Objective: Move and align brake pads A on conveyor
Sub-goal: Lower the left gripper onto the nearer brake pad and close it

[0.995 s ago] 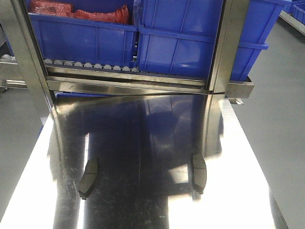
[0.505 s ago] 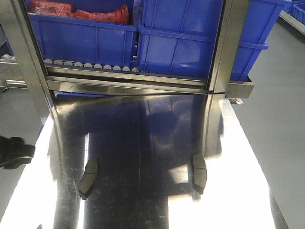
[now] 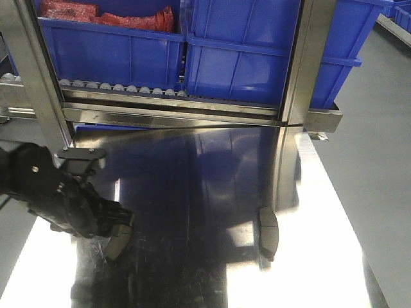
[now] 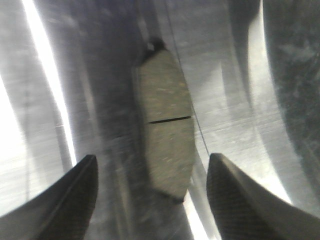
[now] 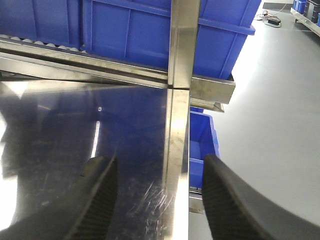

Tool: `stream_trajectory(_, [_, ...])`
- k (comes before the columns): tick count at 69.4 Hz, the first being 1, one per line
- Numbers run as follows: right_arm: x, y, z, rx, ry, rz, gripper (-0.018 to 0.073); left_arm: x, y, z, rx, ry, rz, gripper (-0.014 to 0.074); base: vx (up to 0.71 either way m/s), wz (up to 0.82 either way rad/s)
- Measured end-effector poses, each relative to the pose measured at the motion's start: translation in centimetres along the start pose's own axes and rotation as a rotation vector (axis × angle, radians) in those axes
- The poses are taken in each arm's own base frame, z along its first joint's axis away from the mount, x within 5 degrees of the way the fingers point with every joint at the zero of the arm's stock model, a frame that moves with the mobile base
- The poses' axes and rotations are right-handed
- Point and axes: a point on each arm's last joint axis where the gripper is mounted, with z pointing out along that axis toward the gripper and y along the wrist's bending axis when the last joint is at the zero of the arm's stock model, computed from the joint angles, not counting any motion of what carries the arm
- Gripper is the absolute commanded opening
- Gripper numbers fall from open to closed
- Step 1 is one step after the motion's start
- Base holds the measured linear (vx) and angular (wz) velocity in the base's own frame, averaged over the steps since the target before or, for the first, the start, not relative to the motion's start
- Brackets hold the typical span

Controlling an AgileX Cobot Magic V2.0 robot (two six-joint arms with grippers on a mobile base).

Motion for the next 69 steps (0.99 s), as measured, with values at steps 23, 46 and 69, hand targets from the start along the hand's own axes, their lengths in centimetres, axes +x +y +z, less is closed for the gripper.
stream_trajectory(23, [0.0, 0.0, 0.0, 0.000, 0.000, 0.000, 0.0379, -1.0, -0.9, 2.4, 0.004, 0.002, -0.026, 0.0443, 0.00, 0.00])
stream_trajectory(46, [0.0, 0.0, 0.0, 0.000, 0.000, 0.000, 0.0379, -3.0, -1.2, 4.5, -0.019, 0.086, -0.032, 0.0443, 0.00, 0.00])
stream_trajectory(69, [0.0, 0.0, 0.0, 0.000, 0.000, 0.000, 0.0379, -3.0, -0.9, 5.0, -0.055, 0.107, -0.057, 0.0443, 0.00, 0.00])
